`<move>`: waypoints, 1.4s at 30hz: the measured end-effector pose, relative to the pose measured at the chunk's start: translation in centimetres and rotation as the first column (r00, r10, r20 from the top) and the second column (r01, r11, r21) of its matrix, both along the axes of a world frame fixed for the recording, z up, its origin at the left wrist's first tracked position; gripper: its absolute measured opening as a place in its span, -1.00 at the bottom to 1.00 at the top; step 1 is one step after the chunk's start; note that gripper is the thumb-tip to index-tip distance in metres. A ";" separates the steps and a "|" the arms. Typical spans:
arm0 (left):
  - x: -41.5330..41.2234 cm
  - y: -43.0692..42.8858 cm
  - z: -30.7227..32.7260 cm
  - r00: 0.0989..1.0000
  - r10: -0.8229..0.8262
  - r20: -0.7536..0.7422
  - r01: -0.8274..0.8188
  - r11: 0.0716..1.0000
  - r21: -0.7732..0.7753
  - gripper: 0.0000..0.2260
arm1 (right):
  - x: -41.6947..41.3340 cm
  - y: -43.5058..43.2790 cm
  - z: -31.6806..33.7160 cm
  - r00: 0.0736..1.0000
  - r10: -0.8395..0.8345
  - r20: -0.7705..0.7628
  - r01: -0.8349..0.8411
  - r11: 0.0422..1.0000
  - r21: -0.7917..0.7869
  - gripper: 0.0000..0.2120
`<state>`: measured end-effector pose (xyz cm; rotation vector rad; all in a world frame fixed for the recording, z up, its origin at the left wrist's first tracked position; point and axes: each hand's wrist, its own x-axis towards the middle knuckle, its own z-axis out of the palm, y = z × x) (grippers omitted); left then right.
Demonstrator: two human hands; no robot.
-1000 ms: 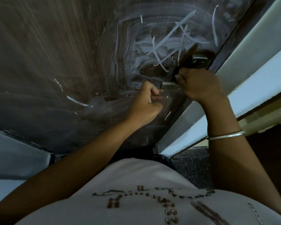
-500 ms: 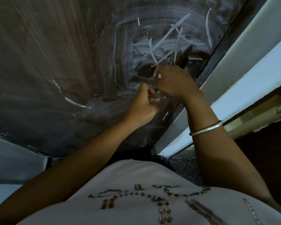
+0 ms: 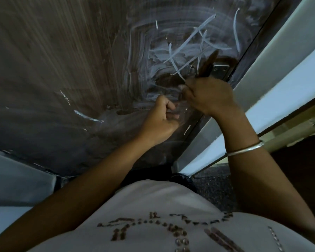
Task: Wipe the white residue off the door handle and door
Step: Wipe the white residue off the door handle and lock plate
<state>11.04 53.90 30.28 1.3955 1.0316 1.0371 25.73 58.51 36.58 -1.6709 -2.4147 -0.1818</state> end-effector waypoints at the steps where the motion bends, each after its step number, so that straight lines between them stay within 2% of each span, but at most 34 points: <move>1: -0.1 0.0 -0.1 1.000 -0.008 0.011 0.008 1.000 -0.002 -0.70 | 0.8 0.1 0.1 0.999 -0.034 0.008 0.034 0.999 -0.004 -0.62; 3: -0.3 0.1 -0.2 1.000 -0.018 0.012 0.018 1.000 -0.009 -0.65 | 2.2 0.0 0.0 0.998 -0.069 -0.012 0.069 0.998 0.006 -0.64; 5: -0.3 0.2 -0.2 1.000 -0.014 -0.003 0.014 1.000 -0.013 -0.62 | 2.6 -0.3 -0.5 0.995 -0.073 -0.066 0.076 0.996 0.045 -0.73; 7: -0.2 0.2 -0.1 1.000 -0.005 -0.008 0.005 1.000 0.004 -0.62 | 2.8 -0.7 -0.9 0.974 -0.075 -0.214 0.095 0.992 0.084 -0.83; 9: 0.0 0.1 0.1 1.000 -0.001 -0.016 0.002 0.999 0.032 -0.62 | 3.3 -1.1 -1.3 0.903 -0.090 -0.419 0.159 0.978 0.133 -0.89; 11: 0.1 0.0 0.2 1.000 0.003 -0.026 -0.001 0.999 0.051 -0.61 | 4.1 -1.6 -1.5 0.790 -0.139 -0.598 0.283 0.947 0.154 -0.86; 13: 0.3 0.1 0.4 0.999 0.008 -0.036 -0.006 0.998 0.058 -0.62 | 4.8 -2.0 -1.5 0.676 -0.152 -0.721 0.387 0.906 0.171 -0.82; 14: 0.4 0.1 0.5 0.999 0.013 -0.045 -0.010 0.998 0.061 -0.62 | 5.0 -2.1 -1.5 0.651 -0.133 -0.747 0.414 0.888 0.202 -0.81; 19: 0.9 0.3 1.0 0.996 0.022 -0.082 -0.013 0.994 0.104 -0.62 | 4.9 -1.7 -0.8 0.686 -0.058 -0.725 0.452 0.814 0.363 -0.84; 25: 0.8 0.2 1.3 0.990 0.056 -0.128 -0.038 0.990 0.137 -0.67 | 4.0 0.3 0.1 0.776 -0.220 -0.591 0.525 0.745 0.411 -0.78; 31: 0.8 0.3 1.7 0.984 0.082 -0.158 -0.060 0.988 0.139 -0.68 | 2.5 0.8 -0.3 0.898 -0.115 -0.425 0.352 0.768 0.535 -0.86; 36: 1.4 0.5 2.3 0.991 0.097 -0.088 -0.078 0.977 0.199 -0.62 | 1.5 0.6 -0.5 0.964 0.012 -0.266 0.154 0.790 0.594 -0.82; 37: 1.6 0.6 2.4 0.992 0.094 -0.079 -0.075 0.973 0.218 -0.62 | 1.4 0.4 -0.7 0.952 0.023 -0.304 0.166 0.799 0.578 -0.81; 38: 1.7 0.8 2.6 0.993 0.092 -0.071 -0.073 0.968 0.239 -0.61 | 1.4 0.1 -0.9 0.910 0.017 -0.414 0.228 0.813 0.536 -0.81; 40: 1.8 1.0 2.8 0.994 0.094 -0.058 -0.075 0.959 0.275 -0.62 | 1.8 -0.4 -0.8 0.726 -0.011 -0.687 0.399 0.821 0.409 -0.84; 41: 1.8 1.0 2.9 0.994 0.094 -0.052 -0.075 0.954 0.290 -0.64 | 2.2 -0.5 -0.7 0.652 -0.023 -0.758 0.465 0.801 0.376 -0.85; 42: 1.8 1.1 2.9 0.995 0.092 -0.049 -0.073 0.950 0.304 -0.66 | 2.6 -0.5 -0.4 0.620 -0.027 -0.784 0.508 0.775 0.375 -0.86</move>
